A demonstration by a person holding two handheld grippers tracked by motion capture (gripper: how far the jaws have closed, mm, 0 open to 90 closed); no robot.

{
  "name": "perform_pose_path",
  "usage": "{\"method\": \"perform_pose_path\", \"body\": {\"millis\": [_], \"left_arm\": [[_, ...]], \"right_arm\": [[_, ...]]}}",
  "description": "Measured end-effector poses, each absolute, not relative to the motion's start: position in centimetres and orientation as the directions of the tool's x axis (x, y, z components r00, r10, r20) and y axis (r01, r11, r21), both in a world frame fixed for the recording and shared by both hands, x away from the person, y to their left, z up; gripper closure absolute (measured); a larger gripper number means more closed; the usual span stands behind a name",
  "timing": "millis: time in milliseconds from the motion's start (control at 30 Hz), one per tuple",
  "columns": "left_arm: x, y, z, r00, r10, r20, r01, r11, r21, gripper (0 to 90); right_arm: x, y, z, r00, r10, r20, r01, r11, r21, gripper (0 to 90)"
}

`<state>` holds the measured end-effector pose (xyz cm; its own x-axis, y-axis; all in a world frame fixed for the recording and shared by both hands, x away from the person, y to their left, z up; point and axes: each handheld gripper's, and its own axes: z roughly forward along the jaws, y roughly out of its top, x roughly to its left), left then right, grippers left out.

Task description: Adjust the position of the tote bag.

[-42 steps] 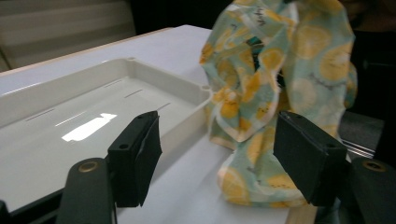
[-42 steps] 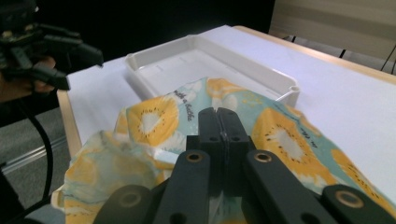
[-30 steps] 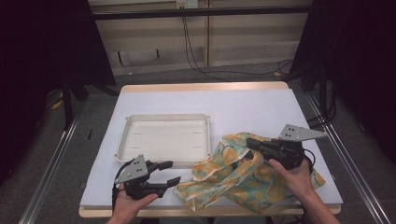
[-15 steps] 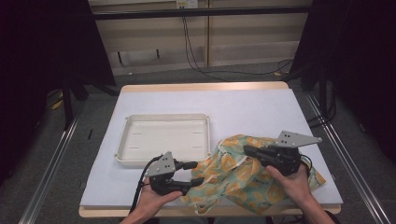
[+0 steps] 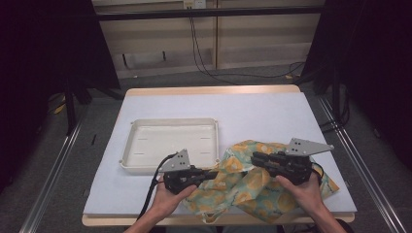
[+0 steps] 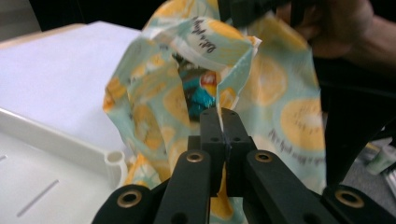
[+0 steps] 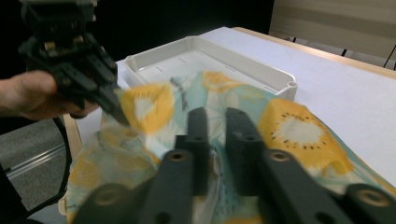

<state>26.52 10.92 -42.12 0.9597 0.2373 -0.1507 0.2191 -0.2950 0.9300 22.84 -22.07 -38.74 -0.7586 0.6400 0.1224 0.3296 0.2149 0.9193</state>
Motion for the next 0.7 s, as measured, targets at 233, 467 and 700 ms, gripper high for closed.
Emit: {"method": "perform_pose_path", "body": {"millis": [233,467,700], "left_arm": [[27.6,10.4,-40.6,0.958,0.239,-0.158,0.220,-0.262,0.940,90.0],[28.7,9.5,-39.4,0.957,0.240,-0.163,0.223,-0.244,0.944,90.0],[28.8,8.9,-39.0,0.967,0.205,-0.152,0.202,-0.247,0.948,89.9]], "right_arm": [[23.0,-21.5,-37.0,-0.787,0.610,0.093,0.271,0.207,0.940,56.2],[24.3,-19.6,-36.5,-0.796,0.602,0.059,0.255,0.246,0.935,37.8],[25.9,-18.4,-37.0,-0.793,0.606,0.059,0.260,0.249,0.933,53.3]]}}
